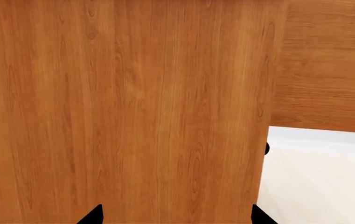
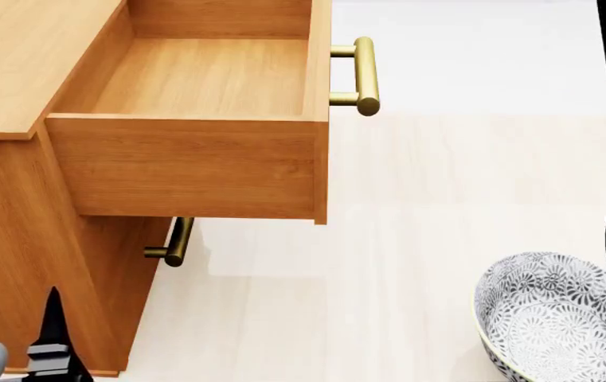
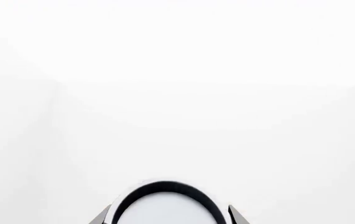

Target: Put the ketchup in the top drawer of the cabinet.

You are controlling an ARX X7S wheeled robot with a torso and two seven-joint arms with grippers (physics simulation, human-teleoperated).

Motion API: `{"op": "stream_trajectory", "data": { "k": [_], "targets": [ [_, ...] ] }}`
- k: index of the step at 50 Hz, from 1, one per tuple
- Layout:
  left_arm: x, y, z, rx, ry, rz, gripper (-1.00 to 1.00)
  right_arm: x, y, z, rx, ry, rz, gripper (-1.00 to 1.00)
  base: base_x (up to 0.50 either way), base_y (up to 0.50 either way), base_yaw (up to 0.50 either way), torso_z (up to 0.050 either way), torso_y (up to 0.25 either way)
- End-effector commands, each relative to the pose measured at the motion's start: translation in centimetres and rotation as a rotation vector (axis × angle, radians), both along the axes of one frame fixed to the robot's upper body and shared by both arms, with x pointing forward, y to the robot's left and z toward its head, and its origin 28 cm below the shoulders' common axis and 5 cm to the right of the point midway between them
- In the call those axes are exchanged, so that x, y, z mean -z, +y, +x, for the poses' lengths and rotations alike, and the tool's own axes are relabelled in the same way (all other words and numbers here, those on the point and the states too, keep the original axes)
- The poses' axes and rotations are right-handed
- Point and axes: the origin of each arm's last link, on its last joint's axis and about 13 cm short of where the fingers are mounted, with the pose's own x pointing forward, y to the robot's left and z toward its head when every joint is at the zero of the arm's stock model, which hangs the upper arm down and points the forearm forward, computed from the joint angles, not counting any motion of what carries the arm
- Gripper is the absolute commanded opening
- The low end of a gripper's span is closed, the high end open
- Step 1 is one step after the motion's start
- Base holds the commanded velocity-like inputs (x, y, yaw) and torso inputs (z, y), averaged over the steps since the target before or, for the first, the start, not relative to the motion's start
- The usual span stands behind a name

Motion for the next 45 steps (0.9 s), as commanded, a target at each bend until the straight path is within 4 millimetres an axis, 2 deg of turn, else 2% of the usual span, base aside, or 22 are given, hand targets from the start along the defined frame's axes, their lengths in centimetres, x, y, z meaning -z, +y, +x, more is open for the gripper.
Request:
{"op": "stream_trajectory", "data": {
  "k": [1,26,34,38,45],
  "targets": [
    [0.1,0.0,0.2,-0.001,0.002,0.000,1.00,-1.3,1.4,2.2,-0.041,-0.008,-0.028,-1.00,0.00,0.00,0.00,0.000,0.000],
    [0.1,0.0,0.1,-0.002,0.006,-0.003,1.00,-4.2,4.4,6.8,-0.131,0.035,-0.075,-1.00,0.00,0.00,0.00,0.000,0.000],
    [0.2,-0.1,0.1,-0.001,0.007,0.000,1.00,-4.3,5.8,9.8,-0.165,0.090,-0.098,-1.00,0.00,0.00,0.00,0.000,0.000],
    [0.2,-0.1,0.2,-0.001,0.008,-0.002,1.00,-4.0,6.3,12.0,-0.198,0.150,-0.078,-1.00,0.00,0.00,0.00,0.000,0.000],
    [0.2,-0.2,0.2,0.003,0.007,-0.006,1.00,-4.0,7.6,14.1,-0.239,0.203,-0.091,-1.00,0.00,0.00,0.00,0.000,0.000]
  ]
}}
